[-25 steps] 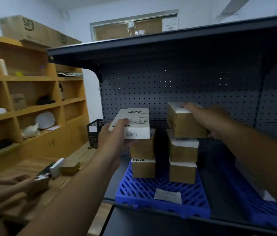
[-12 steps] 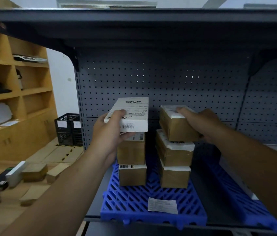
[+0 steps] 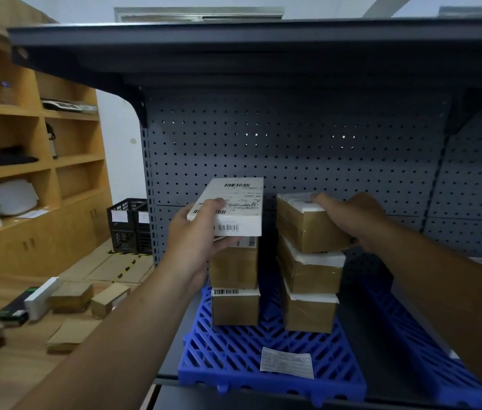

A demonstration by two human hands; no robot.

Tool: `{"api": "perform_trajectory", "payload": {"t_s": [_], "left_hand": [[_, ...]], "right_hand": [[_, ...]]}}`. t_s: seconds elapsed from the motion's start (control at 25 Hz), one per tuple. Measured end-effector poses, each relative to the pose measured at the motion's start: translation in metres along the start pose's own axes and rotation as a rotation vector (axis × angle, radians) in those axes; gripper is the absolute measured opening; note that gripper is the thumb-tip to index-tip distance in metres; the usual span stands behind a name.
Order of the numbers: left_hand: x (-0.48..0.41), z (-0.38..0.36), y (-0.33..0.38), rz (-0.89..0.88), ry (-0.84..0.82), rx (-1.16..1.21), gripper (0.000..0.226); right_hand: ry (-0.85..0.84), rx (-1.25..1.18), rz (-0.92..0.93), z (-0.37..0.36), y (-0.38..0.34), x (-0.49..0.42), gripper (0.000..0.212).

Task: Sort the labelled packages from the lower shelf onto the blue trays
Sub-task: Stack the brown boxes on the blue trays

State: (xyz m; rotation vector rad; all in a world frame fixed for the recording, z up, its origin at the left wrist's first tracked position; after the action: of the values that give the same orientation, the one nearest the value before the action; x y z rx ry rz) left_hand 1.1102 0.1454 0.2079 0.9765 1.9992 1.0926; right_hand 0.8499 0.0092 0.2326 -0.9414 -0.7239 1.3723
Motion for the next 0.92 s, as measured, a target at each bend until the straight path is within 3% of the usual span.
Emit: {"api": "perform_trajectory", "payload": {"t_s": [0.08, 0.28, 0.92], "left_hand": [[0.000, -0.001, -0.002, 0.004, 0.004, -0.005, 0.029], [-0.001, -0.004, -0.009, 0.011, 0.013, -0.006, 0.039], [0.001, -0.013, -0.015, 0.026, -0.028, -0.001, 0.036]], "right_hand": [[-0.005, -0.006, -0.003, 0.001, 0.003, -0.002, 0.070], [0.002, 0.010, 0.030, 0.001, 0.001, -0.006, 0.050], [0.048, 0.079, 0.050, 0.001, 0.001, -0.001, 0.063]]}}
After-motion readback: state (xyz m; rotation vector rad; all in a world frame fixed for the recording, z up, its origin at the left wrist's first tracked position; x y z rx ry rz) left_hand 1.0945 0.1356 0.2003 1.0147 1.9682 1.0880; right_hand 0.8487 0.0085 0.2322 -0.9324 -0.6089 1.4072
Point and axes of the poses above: each hand's wrist, its own x-axis away from the middle knuckle, its own z-axis out of the back of the hand, y = z × x, the point moved 6 cm from there along -x, towards the middle knuckle, and after that the axes turned 4 degrees about -z, right-handed, at the moved point
